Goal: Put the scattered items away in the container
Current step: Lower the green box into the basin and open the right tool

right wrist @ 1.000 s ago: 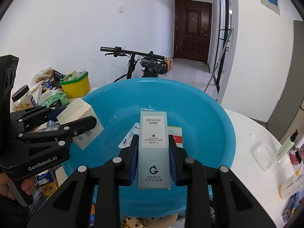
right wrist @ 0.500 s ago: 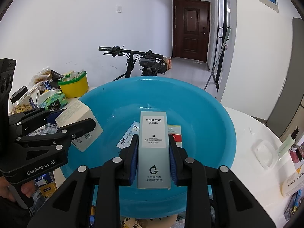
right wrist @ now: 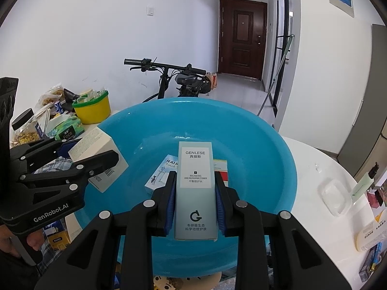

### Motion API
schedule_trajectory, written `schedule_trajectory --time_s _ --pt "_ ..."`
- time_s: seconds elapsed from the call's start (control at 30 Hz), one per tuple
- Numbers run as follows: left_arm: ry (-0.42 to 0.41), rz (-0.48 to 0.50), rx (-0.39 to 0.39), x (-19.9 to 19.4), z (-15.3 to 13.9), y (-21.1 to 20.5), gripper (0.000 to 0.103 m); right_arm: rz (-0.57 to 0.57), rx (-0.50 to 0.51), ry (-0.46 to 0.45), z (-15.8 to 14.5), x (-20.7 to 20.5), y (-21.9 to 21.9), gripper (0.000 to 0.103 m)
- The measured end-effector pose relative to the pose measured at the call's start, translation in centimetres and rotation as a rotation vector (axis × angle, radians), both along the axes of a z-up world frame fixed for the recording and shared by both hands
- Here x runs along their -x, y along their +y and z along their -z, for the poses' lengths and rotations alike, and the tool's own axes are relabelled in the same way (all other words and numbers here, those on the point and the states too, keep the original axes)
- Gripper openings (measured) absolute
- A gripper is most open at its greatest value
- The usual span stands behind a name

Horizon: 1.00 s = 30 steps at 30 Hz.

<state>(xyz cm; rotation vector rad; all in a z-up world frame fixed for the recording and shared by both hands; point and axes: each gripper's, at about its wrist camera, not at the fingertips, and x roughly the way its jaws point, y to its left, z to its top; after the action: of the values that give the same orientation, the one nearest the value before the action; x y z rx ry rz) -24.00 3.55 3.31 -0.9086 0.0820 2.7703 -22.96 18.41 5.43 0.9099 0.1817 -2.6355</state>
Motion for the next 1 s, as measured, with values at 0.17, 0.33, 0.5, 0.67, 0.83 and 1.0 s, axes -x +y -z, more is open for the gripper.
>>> schedule_trajectory --time_s 0.17,0.33,0.5,0.67,0.83,1.0 --pt "0.012 -0.008 0.009 -0.18 -0.17 0.05 0.045 0.001 0.002 0.001 0.05 0.02 -0.09 0.027" --pt "0.026 -0.009 0.013 -0.34 -0.49 0.12 0.045 -0.003 -0.004 0.002 0.15 -0.11 -0.06 0.027" --pt "0.021 -0.004 0.013 -0.27 -0.39 0.17 0.045 0.001 0.005 0.002 0.18 -0.08 0.23 0.027" --pt "0.026 -0.005 0.012 -0.29 -0.47 0.10 0.045 -0.006 0.003 -0.003 0.32 -0.11 0.17 0.027" --pt "0.028 -0.009 0.008 -0.27 -0.56 -0.23 0.045 -0.006 0.005 0.004 0.32 -0.18 -0.11 0.027" --pt "0.030 -0.015 0.002 -0.38 -0.68 -0.47 0.045 0.003 0.010 0.024 0.07 -0.53 0.11 0.074"
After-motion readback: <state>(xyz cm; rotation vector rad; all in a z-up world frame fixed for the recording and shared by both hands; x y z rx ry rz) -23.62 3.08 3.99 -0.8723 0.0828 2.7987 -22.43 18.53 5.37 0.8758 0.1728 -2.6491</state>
